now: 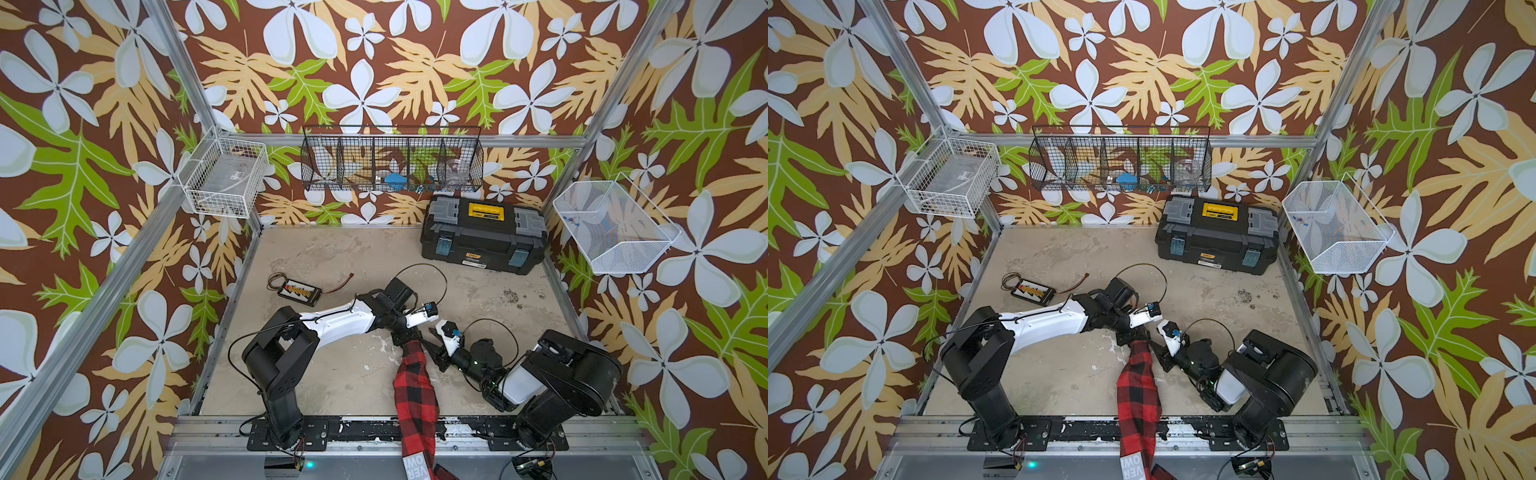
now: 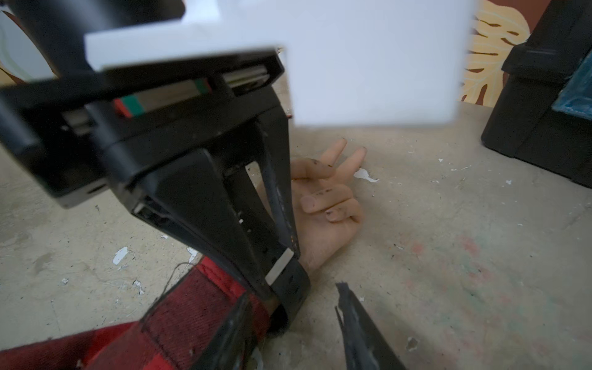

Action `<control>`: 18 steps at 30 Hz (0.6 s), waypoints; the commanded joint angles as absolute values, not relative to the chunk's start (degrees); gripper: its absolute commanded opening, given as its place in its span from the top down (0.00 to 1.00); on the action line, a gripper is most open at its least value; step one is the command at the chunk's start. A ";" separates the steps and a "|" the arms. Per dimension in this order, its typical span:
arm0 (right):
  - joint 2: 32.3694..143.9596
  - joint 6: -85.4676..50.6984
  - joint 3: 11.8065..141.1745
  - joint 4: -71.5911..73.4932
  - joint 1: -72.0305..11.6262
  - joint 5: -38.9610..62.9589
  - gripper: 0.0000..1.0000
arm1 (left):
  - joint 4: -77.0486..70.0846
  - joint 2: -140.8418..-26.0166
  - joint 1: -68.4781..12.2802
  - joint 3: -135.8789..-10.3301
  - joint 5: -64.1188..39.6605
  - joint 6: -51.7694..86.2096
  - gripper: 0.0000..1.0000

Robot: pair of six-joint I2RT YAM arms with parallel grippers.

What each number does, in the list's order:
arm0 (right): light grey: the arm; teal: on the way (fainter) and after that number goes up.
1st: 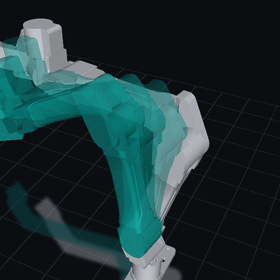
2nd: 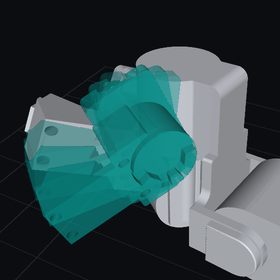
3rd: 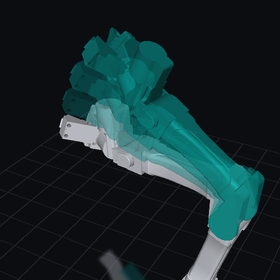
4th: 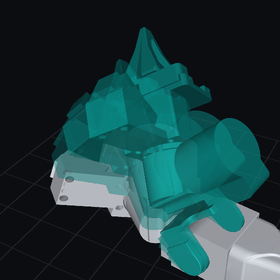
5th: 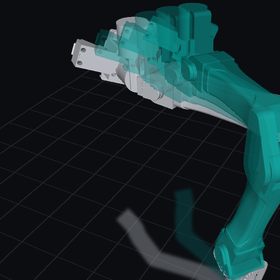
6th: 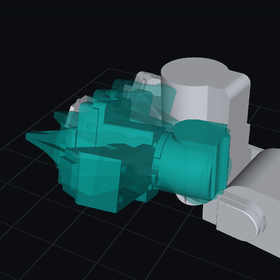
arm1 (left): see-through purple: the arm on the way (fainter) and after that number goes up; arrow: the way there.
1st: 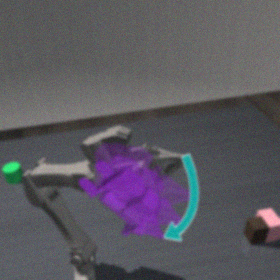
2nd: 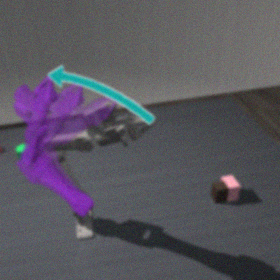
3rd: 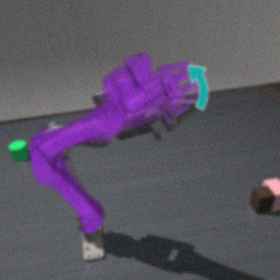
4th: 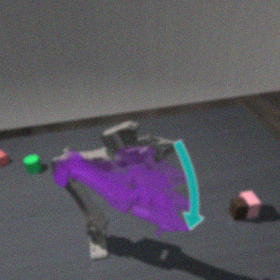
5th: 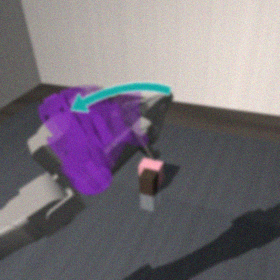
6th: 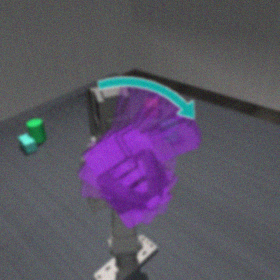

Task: Take off the watch
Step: Untie the watch from the hand.

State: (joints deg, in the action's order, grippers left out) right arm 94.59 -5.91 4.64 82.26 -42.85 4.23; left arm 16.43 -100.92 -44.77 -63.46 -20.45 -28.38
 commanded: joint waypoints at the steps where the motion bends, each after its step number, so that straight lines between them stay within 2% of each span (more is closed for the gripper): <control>1: 96.41 -6.84 5.11 85.98 -43.02 3.37 0.56 | 18.77 -101.07 -44.61 -63.45 -19.07 -28.41 0.80; 18: 104.40 -6.44 7.57 93.13 -44.70 3.58 0.61 | 19.03 -100.37 -44.52 -63.15 -19.40 -28.28 0.80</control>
State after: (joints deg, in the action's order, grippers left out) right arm 103.94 -6.83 6.79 88.01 -44.12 2.57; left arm 17.32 -100.27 -44.69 -63.24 -20.14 -28.38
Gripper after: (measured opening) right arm 0.390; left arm 0.255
